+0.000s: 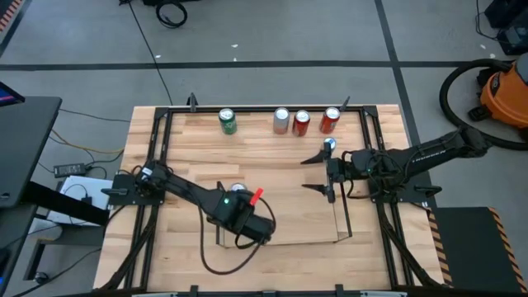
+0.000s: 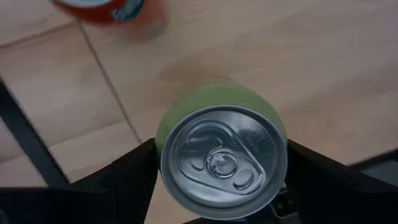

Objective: Place canned beverage on shelf
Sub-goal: Put the light green soda can on the shelf

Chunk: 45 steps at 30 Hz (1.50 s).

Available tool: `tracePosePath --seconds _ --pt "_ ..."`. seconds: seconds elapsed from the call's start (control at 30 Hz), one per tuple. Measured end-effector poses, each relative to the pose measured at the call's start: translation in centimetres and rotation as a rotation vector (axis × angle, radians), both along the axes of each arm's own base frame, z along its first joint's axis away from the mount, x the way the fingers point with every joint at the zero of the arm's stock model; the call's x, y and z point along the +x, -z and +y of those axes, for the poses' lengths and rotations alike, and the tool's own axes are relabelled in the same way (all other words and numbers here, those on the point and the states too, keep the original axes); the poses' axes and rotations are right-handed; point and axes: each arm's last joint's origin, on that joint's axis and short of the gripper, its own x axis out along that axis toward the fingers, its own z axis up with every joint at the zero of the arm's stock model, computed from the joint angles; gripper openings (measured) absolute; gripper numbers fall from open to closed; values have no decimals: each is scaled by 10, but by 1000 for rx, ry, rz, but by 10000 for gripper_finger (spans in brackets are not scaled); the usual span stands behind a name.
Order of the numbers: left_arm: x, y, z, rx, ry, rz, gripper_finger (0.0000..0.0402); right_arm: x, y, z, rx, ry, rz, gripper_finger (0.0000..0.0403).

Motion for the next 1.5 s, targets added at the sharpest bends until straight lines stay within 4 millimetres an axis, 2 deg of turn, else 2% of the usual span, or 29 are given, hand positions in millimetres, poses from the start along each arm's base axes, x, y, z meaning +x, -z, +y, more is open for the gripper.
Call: tracePosePath --seconds 0.23,0.6,0.97,1.33,1.5 --pt "3 18 -6 30 -38 72 304 -3 0 13 15 -61 3 347" --pt "9 32 -8 63 -130 100 304 -5 0 23 -15 -117 -2 347" --pt "9 33 -11 37 -151 97 312 -7 1 29 -31 -151 6 347" --pt "12 33 -13 -1 -126 87 350 -8 1 32 -31 -167 7 347" --pt "12 32 -13 -2 -103 90 354 -8 1 32 -31 -167 7 347"
